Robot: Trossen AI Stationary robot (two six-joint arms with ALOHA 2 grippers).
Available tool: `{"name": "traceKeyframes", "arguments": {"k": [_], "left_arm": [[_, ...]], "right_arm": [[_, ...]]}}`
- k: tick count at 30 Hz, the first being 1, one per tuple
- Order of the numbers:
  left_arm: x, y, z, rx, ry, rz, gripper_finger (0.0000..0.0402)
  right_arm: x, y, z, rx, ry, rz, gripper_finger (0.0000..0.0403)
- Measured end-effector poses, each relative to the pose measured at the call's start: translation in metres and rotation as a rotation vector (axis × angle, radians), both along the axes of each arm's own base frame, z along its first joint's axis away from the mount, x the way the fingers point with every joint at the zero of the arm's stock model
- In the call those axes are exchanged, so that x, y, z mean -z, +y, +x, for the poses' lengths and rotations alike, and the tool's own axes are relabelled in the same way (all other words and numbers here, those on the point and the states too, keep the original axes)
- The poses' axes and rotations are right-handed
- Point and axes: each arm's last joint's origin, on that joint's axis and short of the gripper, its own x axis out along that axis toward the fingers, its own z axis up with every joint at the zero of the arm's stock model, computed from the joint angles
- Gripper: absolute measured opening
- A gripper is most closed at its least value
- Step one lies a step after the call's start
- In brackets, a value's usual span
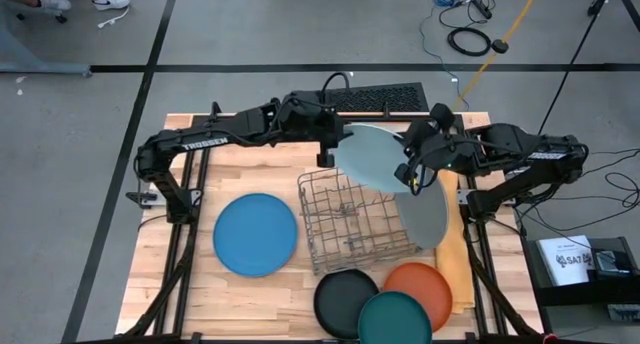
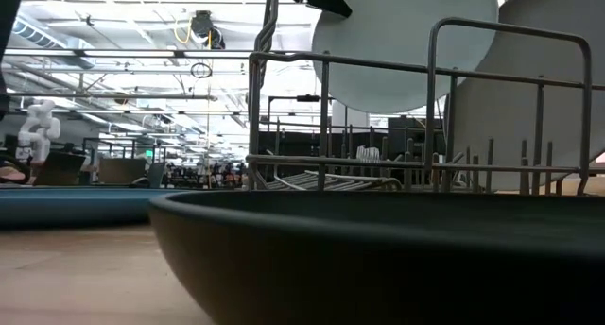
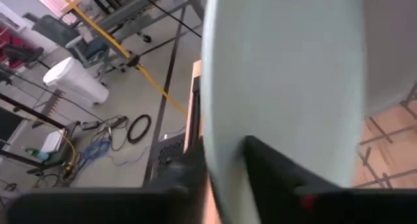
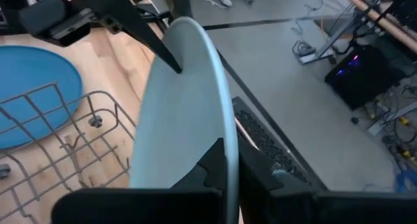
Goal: Sort dishes
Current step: Put the light blue plate into the dish rack
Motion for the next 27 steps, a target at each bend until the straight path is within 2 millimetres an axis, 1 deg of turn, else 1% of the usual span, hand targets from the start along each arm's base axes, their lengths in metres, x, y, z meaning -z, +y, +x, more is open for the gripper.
{"name": "traceKeyframes", "arguments": {"k": [2,3,4,7,10,17,20,23,27], "left_arm": [[0.0,-0.001,0.0,0.01,0.007,0.012,0.0043],[0.0,-0.002,0.0,0.013,0.008,0.017,0.0023],[-0.001,-0.002,0.0,0.014,0.007,0.024,0.0016],[-0.001,-0.005,0.0,0.04,0.017,0.071,0.0011],[-0.002,-0.008,0.001,0.067,0.026,0.125,0.0006],[-0.001,-0.012,0.001,0.138,0.095,0.277,0.0003],[-0.002,-0.016,0.0,0.18,0.11,0.322,0.0002],[-0.002,-0.021,0.0,0.224,0.115,0.361,0.0002],[-0.003,-0.028,0.002,0.275,0.129,0.431,0.0001]], "right_arm": [[0.0,0.002,0.0,-0.007,0.007,-0.011,0.0011],[0.0,0.003,0.0,-0.015,0.011,-0.015,0.0012],[0.001,0.005,0.0,-0.022,0.013,-0.015,0.0013],[0.001,0.01,-0.001,-0.056,0.016,-0.009,0.0028],[0.001,0.018,-0.002,-0.106,0.02,-0.002,0.0061],[0.001,0.04,-0.004,-0.271,0.019,0.074,0.0182],[0.001,0.047,-0.007,-0.331,0.026,0.08,0.0221],[-0.001,0.052,-0.011,-0.36,0.016,0.08,0.0239],[-0.006,0.052,-0.021,-0.38,-0.007,0.083,0.0241]]}}
